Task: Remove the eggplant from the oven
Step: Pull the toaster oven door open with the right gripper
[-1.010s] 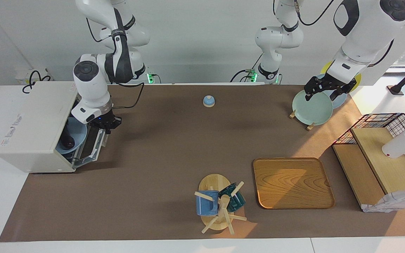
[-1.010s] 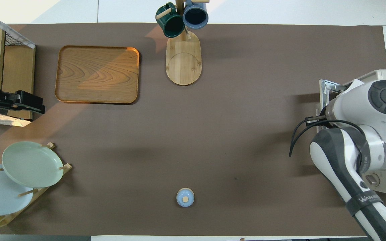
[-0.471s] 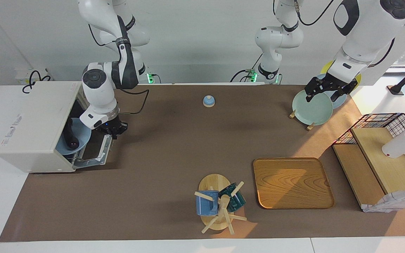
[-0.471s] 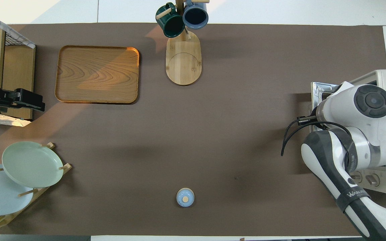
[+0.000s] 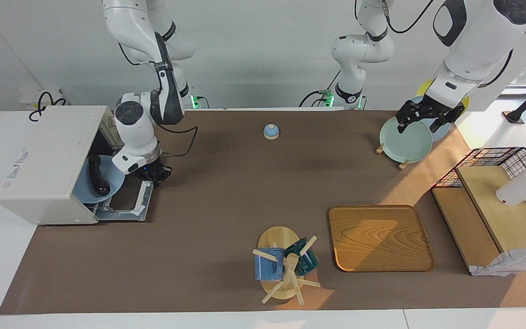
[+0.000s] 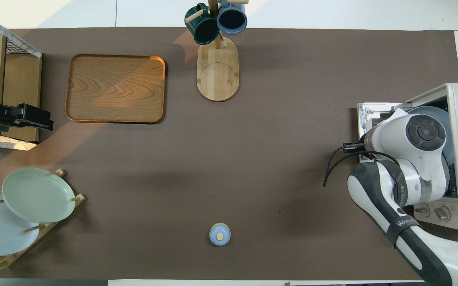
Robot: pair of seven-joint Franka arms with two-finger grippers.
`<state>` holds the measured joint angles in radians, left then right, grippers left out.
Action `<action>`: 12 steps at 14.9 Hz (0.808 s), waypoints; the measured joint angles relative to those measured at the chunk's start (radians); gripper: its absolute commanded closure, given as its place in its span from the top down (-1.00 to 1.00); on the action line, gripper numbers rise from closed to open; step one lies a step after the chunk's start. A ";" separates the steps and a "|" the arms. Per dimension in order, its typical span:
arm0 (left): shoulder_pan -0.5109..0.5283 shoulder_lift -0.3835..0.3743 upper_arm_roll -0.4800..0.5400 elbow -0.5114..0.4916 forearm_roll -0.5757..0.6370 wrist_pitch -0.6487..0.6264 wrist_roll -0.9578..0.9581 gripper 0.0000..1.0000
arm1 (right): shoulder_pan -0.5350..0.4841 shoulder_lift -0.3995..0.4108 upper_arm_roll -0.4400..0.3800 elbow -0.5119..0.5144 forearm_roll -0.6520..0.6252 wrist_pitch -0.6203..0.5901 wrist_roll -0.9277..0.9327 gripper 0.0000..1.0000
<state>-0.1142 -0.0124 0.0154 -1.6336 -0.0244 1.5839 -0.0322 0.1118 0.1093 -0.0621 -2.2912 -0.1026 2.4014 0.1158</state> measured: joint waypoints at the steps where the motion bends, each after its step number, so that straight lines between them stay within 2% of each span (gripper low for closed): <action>1: 0.000 0.000 0.000 -0.001 0.000 0.001 0.000 1.00 | 0.004 -0.001 0.000 0.000 0.021 0.000 0.000 -1.00; 5: 0.000 0.000 0.000 -0.004 0.000 0.006 0.000 1.00 | 0.078 -0.010 0.000 0.016 0.118 -0.028 0.022 -1.00; 7: 0.000 0.000 0.000 -0.005 0.000 0.009 0.000 1.00 | 0.111 -0.022 0.001 0.079 0.121 -0.149 0.055 -1.00; 8: 0.000 0.000 0.000 -0.006 0.000 0.010 0.000 1.00 | 0.112 -0.030 -0.001 0.124 0.121 -0.224 0.058 -0.46; 9: 0.000 0.000 0.000 -0.006 0.000 0.012 0.000 1.00 | 0.110 -0.040 -0.006 0.166 0.121 -0.287 0.058 0.44; 10: 0.000 0.000 0.000 -0.006 0.000 0.012 0.000 1.00 | 0.102 -0.051 -0.012 0.195 0.116 -0.330 0.058 0.56; 12: 0.000 0.000 0.000 -0.007 0.000 0.014 0.000 1.00 | 0.064 -0.069 -0.019 0.220 0.043 -0.380 0.048 0.51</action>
<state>-0.1142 -0.0124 0.0154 -1.6402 -0.0244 1.5974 -0.0322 0.1756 0.0405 -0.0811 -2.0713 -0.0600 2.0215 0.1637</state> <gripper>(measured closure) 0.000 0.718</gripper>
